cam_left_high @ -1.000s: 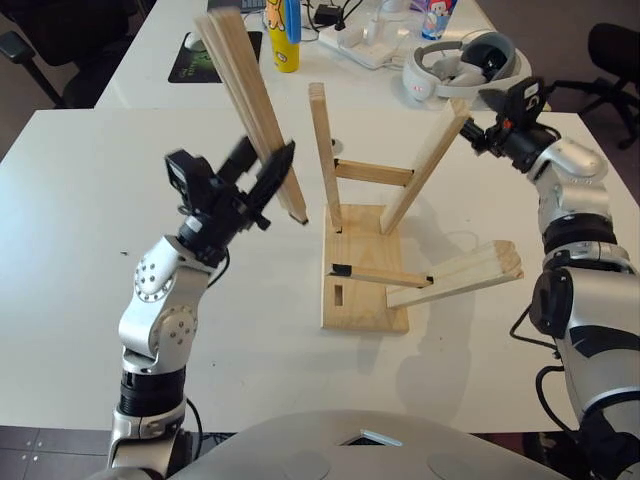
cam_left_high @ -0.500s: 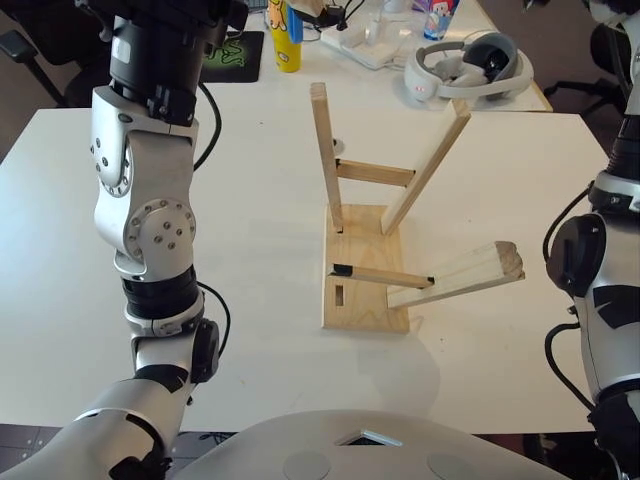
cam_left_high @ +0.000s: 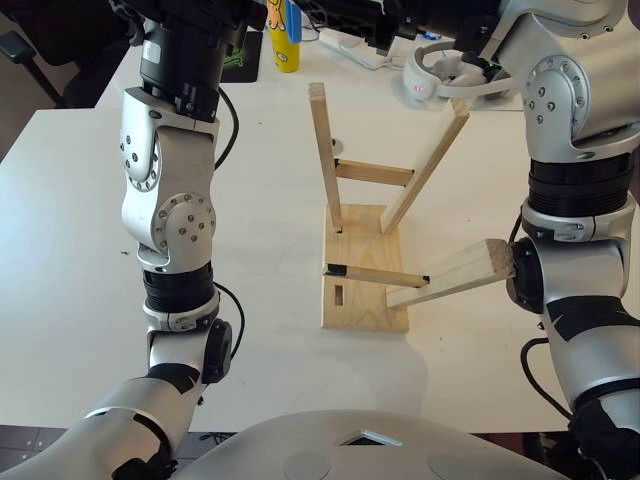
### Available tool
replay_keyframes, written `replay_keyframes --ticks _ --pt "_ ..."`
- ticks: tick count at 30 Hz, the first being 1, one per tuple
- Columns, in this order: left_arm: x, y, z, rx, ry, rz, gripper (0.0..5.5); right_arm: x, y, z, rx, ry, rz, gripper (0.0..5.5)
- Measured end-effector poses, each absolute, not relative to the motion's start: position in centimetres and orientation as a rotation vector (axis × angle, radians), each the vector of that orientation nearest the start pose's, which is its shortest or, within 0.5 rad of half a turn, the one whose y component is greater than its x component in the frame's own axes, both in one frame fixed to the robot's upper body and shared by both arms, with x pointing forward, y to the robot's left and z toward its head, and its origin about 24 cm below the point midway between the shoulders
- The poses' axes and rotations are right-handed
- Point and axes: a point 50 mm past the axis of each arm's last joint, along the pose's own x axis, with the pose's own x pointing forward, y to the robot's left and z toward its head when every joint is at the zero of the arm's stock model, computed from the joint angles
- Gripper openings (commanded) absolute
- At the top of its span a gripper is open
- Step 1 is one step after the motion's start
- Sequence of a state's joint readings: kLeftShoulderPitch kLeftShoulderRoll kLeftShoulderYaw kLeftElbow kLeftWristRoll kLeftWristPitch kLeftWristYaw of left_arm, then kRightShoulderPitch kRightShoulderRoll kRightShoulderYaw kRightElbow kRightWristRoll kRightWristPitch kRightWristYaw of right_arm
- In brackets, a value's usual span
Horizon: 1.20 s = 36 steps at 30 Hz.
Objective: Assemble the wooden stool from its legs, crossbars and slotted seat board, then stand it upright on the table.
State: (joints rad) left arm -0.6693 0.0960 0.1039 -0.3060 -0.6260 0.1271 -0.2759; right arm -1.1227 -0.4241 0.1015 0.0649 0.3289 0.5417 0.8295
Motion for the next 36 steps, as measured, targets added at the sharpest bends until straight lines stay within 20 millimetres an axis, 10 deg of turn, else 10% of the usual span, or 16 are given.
replay_keyframes --ticks 13,17,28,36 --pt "27.4 11.9 28.4 -0.374 -0.864 -0.672 2.04 34.2 -9.7 32.4 -0.401 -0.388 0.956 3.40" --pt "27.5 13.6 28.1 -0.320 -0.842 -0.660 2.04 35.7 -12.9 31.6 -0.504 -0.342 0.889 3.40" --pt "25.5 20.1 19.2 -0.086 -0.401 -0.736 2.04 39.0 -22.7 28.2 -0.532 -0.157 0.611 3.40" --pt "21.9 16.0 12.8 -0.050 -0.097 -1.036 2.04 39.9 -24.9 29.5 -0.325 -0.177 0.414 3.40"
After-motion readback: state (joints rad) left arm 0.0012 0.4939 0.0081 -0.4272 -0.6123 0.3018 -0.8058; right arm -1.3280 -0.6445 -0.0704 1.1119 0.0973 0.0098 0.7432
